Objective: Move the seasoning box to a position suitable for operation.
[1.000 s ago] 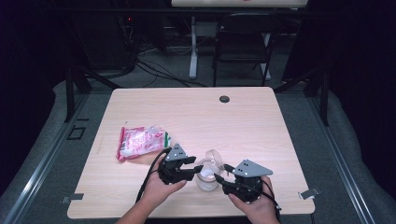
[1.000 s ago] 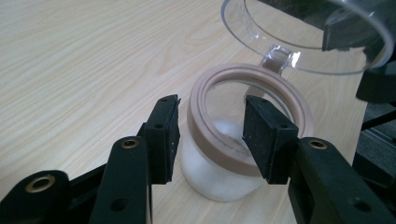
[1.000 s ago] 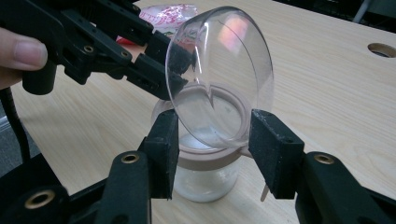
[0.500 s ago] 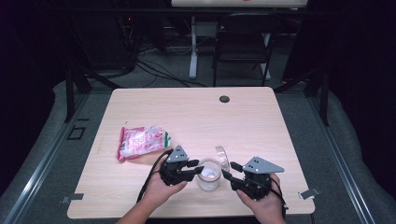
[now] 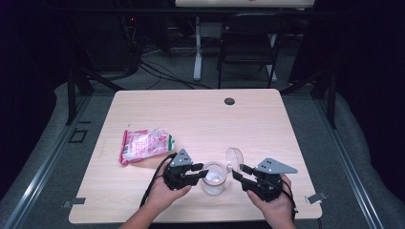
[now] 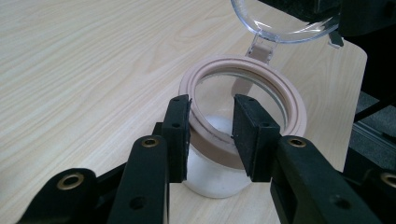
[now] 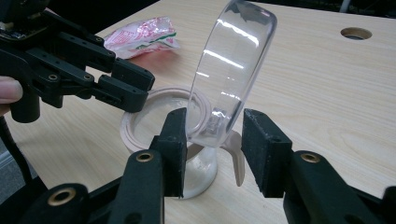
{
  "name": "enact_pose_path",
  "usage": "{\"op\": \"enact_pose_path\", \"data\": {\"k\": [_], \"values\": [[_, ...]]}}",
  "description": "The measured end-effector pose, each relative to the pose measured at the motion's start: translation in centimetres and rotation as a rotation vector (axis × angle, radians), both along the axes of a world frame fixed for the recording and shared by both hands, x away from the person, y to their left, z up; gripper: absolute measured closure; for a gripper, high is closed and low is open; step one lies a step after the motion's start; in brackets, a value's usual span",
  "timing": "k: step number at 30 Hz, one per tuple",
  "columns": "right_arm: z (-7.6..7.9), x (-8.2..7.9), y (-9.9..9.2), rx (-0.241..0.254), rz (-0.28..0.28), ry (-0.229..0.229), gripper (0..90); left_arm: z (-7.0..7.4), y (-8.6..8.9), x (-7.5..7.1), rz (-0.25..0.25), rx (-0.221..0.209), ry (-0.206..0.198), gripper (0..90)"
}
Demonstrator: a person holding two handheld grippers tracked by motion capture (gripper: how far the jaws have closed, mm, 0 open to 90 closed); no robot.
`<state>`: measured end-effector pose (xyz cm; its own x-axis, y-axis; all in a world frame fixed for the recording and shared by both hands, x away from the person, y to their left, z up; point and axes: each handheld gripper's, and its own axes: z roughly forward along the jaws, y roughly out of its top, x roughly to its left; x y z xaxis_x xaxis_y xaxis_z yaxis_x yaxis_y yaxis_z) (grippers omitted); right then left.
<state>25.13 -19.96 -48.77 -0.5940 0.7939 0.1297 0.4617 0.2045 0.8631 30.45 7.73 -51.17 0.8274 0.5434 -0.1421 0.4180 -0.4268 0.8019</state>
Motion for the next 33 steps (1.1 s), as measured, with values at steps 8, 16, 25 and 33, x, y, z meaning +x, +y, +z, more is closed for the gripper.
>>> {"op": "enact_pose_path", "data": {"k": [8, 16, 25, 33], "values": [[-1.2, 0.4, 0.9, -0.023, -0.004, 0.008, 56.4, 0.0, 0.0, 0.0, 0.004, 0.001, 0.0, 67.2], [-3.1, 1.2, 1.5, -0.07, -0.03, 0.004, 58.7, -0.1, -0.1, -0.2, 0.013, -0.008, -0.006, 67.2], [-3.5, 1.8, 1.6, -0.066, -0.022, 0.008, 66.2, -0.2, -0.2, -0.3, 0.025, -0.012, -0.016, 67.2], [-3.7, 2.8, 1.1, -0.034, -0.034, 0.015, 66.0, -0.2, -0.6, -0.3, 0.027, -0.017, -0.011, 65.1]]}}
